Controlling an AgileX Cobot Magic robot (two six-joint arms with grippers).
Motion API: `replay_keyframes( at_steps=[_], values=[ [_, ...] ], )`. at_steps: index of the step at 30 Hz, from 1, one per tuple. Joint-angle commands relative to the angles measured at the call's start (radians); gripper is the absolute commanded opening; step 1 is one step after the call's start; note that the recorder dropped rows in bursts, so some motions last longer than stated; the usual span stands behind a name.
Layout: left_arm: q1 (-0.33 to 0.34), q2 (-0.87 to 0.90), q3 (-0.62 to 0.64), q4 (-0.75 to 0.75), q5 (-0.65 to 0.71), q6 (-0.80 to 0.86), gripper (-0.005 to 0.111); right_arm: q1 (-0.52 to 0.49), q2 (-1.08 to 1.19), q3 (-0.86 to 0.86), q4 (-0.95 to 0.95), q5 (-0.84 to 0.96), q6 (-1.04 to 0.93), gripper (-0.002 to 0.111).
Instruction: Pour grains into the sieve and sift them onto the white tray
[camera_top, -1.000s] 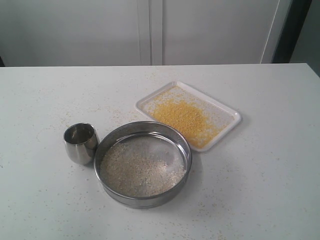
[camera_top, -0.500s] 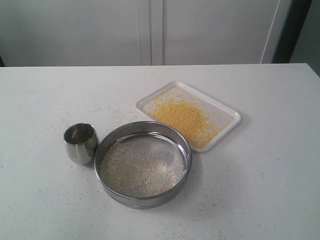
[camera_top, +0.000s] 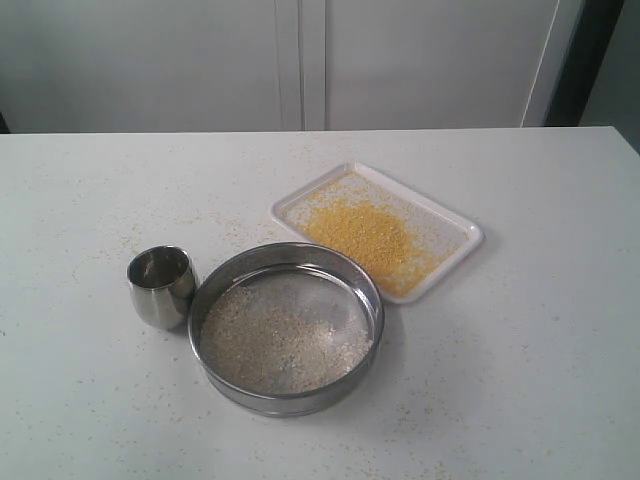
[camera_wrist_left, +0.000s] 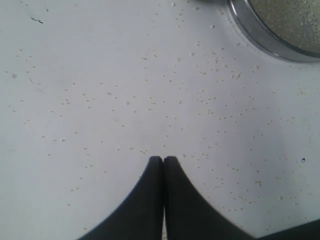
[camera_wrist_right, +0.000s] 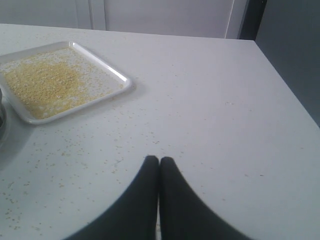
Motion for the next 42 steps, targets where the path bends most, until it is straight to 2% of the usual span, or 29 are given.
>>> replay_keyframes(
  at_steps=[1,5,16,29,33,42],
  values=[
    [0.002,-0.007,0.007,0.009,0.001,0.007,0.0,-0.005,-0.005,0.007,-0.011,-0.014,-0.01,0.0],
    [0.014,-0.044,0.024,-0.02,-0.075,-0.004,0.0,-0.005,-0.005,0.007,-0.011,-0.014,-0.01,0.0],
    [0.014,-0.342,0.307,-0.018,-0.389,0.002,0.0,-0.005,-0.005,0.007,-0.011,-0.014,-0.01,0.0],
    [0.014,-0.705,0.512,0.037,-0.513,0.002,0.0,-0.005,-0.005,0.007,-0.011,-0.014,-0.01,0.0],
    [0.014,-0.764,0.55,0.061,-0.513,0.002,0.0,-0.005,-0.005,0.007,-0.011,-0.014,-0.01,0.0],
    [0.014,-0.764,0.628,0.099,-0.53,0.002,0.0,-0.005,-0.005,0.007,-0.011,-0.014,-0.01,0.0]
  ],
)
